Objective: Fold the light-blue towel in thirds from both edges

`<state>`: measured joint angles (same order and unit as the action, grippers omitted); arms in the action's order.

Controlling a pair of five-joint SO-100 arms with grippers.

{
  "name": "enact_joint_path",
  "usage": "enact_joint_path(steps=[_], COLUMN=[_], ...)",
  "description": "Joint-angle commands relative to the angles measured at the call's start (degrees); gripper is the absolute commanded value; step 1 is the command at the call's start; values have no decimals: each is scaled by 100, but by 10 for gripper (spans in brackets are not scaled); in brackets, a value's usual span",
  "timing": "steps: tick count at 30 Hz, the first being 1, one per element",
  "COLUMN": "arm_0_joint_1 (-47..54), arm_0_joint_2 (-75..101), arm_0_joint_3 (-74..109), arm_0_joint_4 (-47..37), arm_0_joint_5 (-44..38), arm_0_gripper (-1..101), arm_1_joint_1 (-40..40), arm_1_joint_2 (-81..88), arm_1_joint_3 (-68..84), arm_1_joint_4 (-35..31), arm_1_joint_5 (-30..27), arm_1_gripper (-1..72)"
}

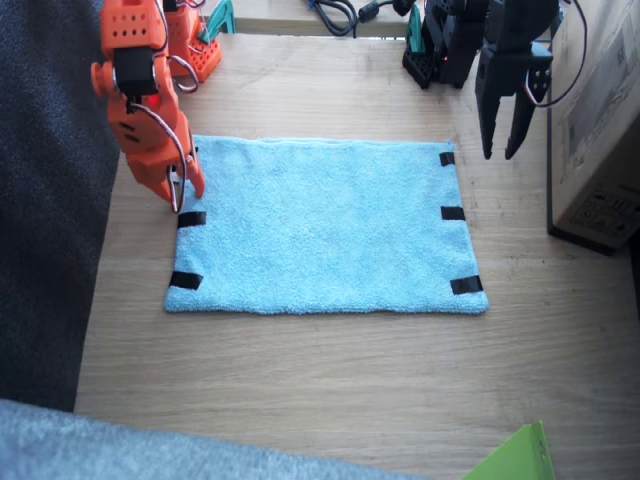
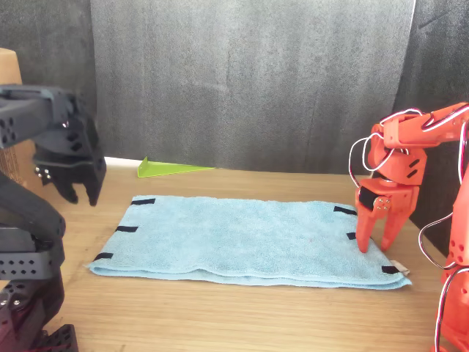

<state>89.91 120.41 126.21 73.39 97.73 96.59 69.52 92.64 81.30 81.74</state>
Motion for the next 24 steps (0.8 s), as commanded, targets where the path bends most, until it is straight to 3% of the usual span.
enact_joint_path(steps=[1,24], arm_0_joint_1=[-97,-870], arm_0_joint_2=[-299,-2663], arm_0_joint_3=[-237,-1072], arm_0_joint_4=[44,-79], arm_0_joint_5=[114,-9], arm_0_gripper=[205,243], arm_1_joint_1=[123,185], arm_1_joint_2=[-62,-26], arm_1_joint_3=[-79,-88], arm_1_joint_4=[-132,-70], arm_1_joint_5=[114,105], arm_1_gripper=[219,222])
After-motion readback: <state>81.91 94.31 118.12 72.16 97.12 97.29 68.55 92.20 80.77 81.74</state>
